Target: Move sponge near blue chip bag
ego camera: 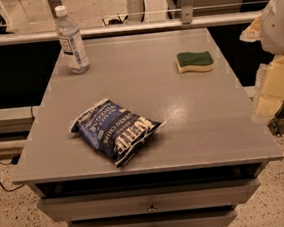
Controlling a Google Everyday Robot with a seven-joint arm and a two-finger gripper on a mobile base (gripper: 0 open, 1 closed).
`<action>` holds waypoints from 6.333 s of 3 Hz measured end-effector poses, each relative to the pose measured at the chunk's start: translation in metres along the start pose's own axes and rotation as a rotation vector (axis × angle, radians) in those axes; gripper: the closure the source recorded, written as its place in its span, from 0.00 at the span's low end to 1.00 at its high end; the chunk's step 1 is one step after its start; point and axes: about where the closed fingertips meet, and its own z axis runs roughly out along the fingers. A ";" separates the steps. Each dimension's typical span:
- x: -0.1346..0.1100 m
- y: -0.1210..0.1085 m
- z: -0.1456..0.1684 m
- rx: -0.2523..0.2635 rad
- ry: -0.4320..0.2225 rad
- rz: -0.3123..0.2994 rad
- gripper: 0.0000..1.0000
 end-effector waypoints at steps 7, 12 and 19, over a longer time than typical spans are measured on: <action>-0.024 -0.219 0.160 0.094 -0.339 0.205 0.00; -0.021 -0.247 0.215 -0.029 -0.281 0.312 0.39; -0.023 -0.108 0.144 -0.071 -0.268 -0.087 1.00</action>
Offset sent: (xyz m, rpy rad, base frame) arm 0.1095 -0.0214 -0.0297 0.1645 -0.1234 0.0039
